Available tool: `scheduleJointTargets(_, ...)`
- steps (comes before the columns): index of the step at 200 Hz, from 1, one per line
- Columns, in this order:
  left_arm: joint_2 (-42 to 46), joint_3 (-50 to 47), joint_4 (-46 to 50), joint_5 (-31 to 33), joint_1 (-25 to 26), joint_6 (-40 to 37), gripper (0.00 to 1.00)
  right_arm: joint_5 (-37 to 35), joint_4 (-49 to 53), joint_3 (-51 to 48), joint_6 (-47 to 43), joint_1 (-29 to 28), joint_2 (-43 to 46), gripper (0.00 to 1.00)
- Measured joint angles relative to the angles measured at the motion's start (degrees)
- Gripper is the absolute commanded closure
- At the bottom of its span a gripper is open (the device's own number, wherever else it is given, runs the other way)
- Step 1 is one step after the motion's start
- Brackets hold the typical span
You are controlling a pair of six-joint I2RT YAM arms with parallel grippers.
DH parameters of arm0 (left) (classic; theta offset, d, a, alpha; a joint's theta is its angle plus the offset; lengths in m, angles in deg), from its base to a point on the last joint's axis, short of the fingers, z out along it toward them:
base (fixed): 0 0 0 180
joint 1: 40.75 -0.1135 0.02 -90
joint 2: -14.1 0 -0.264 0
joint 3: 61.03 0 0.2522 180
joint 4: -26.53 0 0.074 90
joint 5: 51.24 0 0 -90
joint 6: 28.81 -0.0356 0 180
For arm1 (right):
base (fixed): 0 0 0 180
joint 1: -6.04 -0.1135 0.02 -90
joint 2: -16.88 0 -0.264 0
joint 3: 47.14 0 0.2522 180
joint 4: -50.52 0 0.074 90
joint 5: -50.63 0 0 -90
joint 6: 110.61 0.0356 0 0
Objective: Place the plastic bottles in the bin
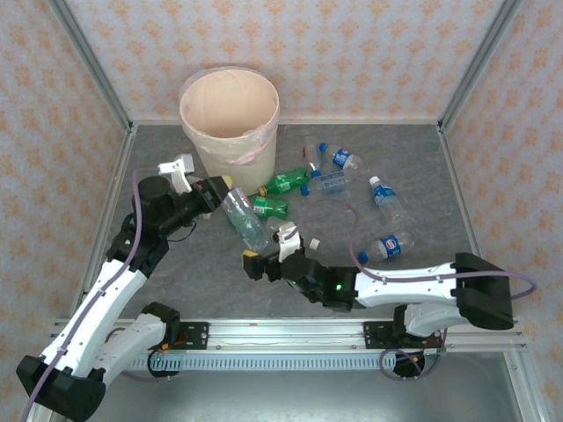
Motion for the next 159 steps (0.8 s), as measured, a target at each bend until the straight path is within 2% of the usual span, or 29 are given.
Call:
scheduleJointTargets(57, -3.7, 13.0, 0.8, 10.5, 0.0, 0.0, 0.71, -5.5, 0.4, -4.1, 0.7, 0.0, 11.1, 0.00)
scheduleJointTargets(86, -9.4, 20.0, 0.0, 16.8, -0.3, 0.1, 0.71, -7.4, 2.3, -5.1, 1.4, 0.0, 14.6, 0.00)
scheduleJointTargets(99, -12.2, 22.9, -1.0, 19.9, -0.5, 0.6, 0.75, -8.1, 3.6, -5.5, 1.8, 0.0, 16.2, 0.00)
scheduleJointTargets(114, -14.9, 25.6, -2.4, 23.8, -0.7, 1.7, 0.70, -8.8, 4.7, -6.2, 2.4, 0.0, 17.9, 0.00)
scheduleJointTargets(159, -21.4, 30.6, -6.3, 34.2, -1.2, 4.0, 0.70, -10.8, 7.7, -8.1, 4.3, 0.0, 21.6, 0.00)
